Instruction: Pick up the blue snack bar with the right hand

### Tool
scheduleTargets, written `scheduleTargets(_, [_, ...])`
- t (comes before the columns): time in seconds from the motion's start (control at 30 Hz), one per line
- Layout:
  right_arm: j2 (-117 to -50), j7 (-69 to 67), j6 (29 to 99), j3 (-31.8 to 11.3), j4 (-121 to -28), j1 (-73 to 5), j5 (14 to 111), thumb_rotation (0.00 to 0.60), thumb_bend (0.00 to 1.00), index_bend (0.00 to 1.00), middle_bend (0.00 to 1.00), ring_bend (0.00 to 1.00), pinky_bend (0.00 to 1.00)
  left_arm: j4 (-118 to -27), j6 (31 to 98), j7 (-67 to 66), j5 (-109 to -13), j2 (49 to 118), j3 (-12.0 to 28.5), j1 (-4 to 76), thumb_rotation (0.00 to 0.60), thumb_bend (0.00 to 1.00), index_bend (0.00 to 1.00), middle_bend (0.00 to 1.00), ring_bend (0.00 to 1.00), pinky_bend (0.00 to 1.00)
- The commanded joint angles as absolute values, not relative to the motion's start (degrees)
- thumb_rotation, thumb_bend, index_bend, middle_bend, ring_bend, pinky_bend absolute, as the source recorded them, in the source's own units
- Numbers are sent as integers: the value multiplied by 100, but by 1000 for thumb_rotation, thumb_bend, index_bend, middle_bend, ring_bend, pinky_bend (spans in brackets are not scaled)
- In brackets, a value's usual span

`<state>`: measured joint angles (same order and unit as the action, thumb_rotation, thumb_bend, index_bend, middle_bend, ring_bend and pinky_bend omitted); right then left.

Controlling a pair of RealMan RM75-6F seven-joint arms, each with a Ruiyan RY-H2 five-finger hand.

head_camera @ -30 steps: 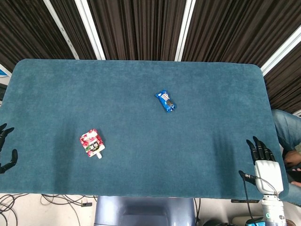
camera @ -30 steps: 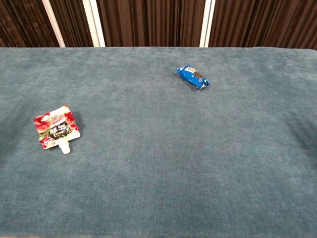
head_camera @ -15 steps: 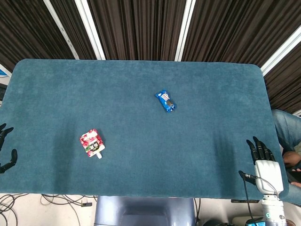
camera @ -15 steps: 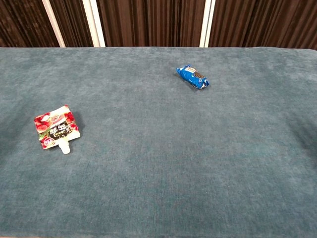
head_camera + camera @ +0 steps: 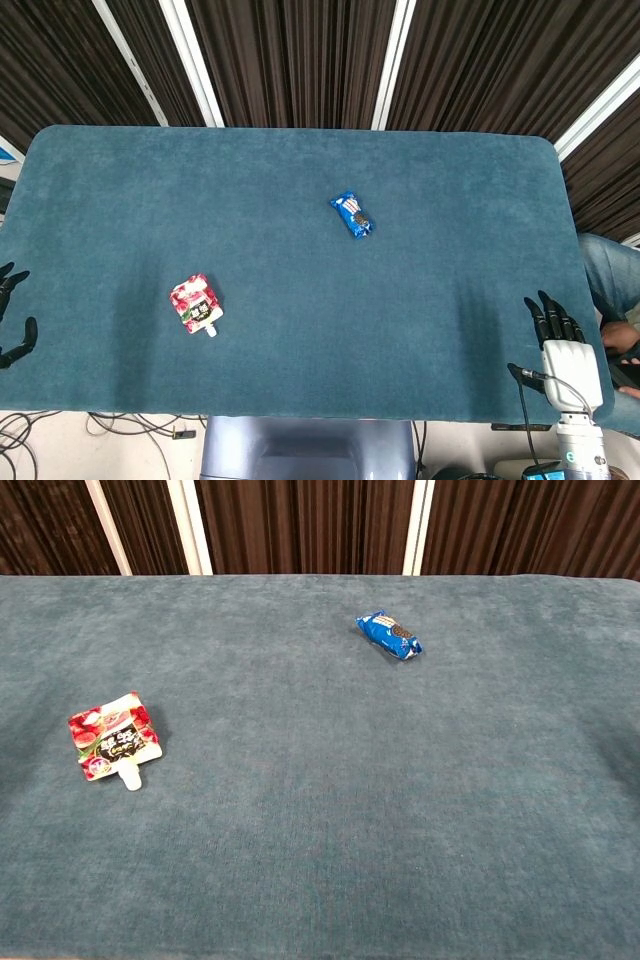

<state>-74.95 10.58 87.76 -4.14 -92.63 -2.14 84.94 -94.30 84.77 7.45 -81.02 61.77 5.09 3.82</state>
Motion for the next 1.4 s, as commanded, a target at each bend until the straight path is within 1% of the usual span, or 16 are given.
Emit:
scheduleTargets(0.03, [-7459, 949, 8666, -389, -9320, -234, 8450, 600, 114, 99, 0, 101, 193, -9445, 8496, 762, -8105, 6173, 508, 371, 600, 525, 141, 38, 122, 134])
scheduleTargets(0.17, [-7391, 847, 8501, -396, -9430, -298, 8391, 600, 114, 99, 0, 100, 193, -9457, 8510, 811, -8076, 6160, 520, 353, 600, 525, 141, 38, 122, 134])
scheduleTargets(0.27, [-7340, 978, 8271, -505, -9524, -493, 8348, 600, 113, 99, 0, 100, 193, -9471, 8472, 835, -8056, 6147, 529, 370, 600, 525, 141, 38, 122, 134])
scheduleTargets(0.37, [-7228, 1185, 7799, -694, -9735, -796, 8071, 600, 112, 99, 0, 100, 193, -9469, 8441, 833, -8056, 6152, 525, 384, 600, 525, 141, 38, 122, 134])
scheduleTargets(0.47, [-7152, 1365, 7185, -967, -9921, -1203, 7624, 600, 110, 99, 0, 100, 193, -9465, 8427, 844, -8050, 6160, 521, 386, 600, 525, 141, 38, 122, 134])
scheduleTargets(0.6, [-7219, 1805, 6489, -1370, -9933, -1809, 6921, 600, 109, 99, 0, 100, 193, -9466, 8405, 891, -7989, 6160, 555, 397, 600, 525, 141, 38, 122, 134])
scheduleTargets(0.77, [-7561, 2419, 6079, -1798, -9684, -2482, 5974, 600, 107, 99, 0, 100, 193, -9396, 8327, 935, -7921, 6175, 569, 420, 600, 525, 141, 38, 122, 134])
scheduleTargets(0.9, [-7843, 2802, 5829, -2045, -9434, -2971, 5160, 600, 89, 99, 0, 100, 193, -9370, 8287, 935, -7933, 6176, 550, 432, 600, 525, 141, 38, 122, 134])
scheduleTargets(1.0, [-8090, 3085, 5764, -2165, -9230, -3341, 4665, 600, 83, 99, 0, 100, 193, -9376, 8277, 954, -7927, 6171, 551, 434, 600, 525, 141, 38, 122, 134])
scheduleTargets(1.17, [-8576, 3413, 5701, -2259, -8766, -3896, 4107, 600, 82, 99, 0, 100, 193, -9379, 8260, 1017, -7883, 6158, 565, 428, 600, 525, 141, 38, 122, 134])
scheduleTargets(1.4, [-9380, 3543, 5623, -2490, -7736, -4680, 3578, 600, 82, 99, 19, 100, 193, -9392, 8223, 1093, -7840, 6128, 579, 429, 600, 525, 141, 38, 122, 134])
